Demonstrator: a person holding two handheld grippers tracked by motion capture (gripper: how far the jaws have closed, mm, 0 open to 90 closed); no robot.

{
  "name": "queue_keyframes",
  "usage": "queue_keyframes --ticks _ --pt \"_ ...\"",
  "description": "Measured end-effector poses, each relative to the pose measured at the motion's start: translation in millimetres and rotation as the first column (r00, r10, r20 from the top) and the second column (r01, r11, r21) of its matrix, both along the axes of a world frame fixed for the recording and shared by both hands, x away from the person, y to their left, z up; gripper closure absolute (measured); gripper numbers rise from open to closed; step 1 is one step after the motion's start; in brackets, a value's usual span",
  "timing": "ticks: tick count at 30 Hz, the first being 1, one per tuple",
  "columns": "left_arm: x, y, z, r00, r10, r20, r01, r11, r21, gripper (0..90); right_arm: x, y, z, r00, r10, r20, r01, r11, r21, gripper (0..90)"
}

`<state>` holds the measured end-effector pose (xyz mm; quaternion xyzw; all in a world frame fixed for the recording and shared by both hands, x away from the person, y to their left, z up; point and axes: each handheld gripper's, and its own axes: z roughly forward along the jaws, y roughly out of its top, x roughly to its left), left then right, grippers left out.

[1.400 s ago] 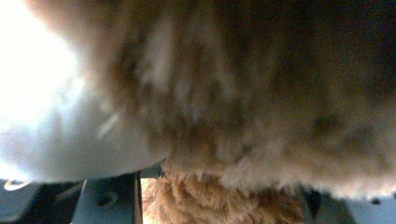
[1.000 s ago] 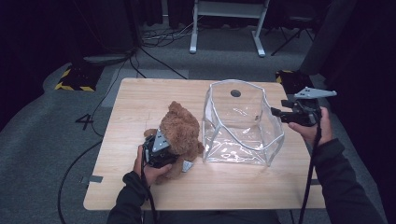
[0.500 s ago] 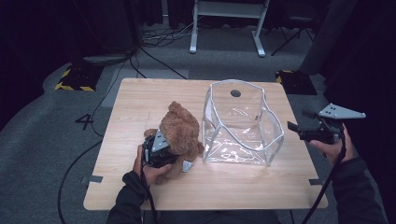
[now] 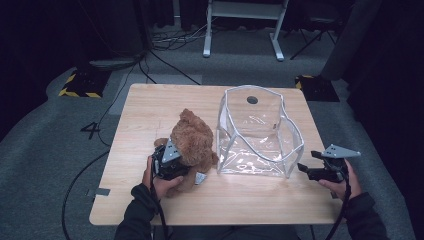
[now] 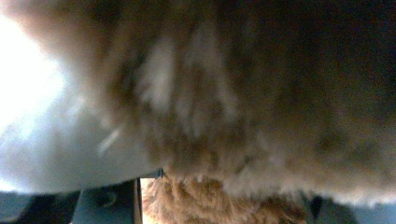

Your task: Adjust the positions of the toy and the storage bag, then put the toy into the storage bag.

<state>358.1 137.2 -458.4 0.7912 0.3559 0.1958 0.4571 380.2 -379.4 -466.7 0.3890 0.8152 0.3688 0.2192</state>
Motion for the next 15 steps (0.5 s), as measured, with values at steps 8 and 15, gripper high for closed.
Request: queue_keyframes --ticks 8,15 --pt "-1.4 -0.5 -0.5 1.0 0.006 0.007 -0.006 1.0 -0.002 50.1 -4.2 -9.2 -30.8 0.999 -0.029 -0.035 0.029 0.9996 -0.008 22.3" --pt "-4.0 -3.9 -1.3 0.9989 0.03 0.037 -0.03 0.9996 0.003 52.4 -4.3 -8.0 -42.6 0.9975 -0.038 -0.06 0.037 0.9992 -0.012 21.5"
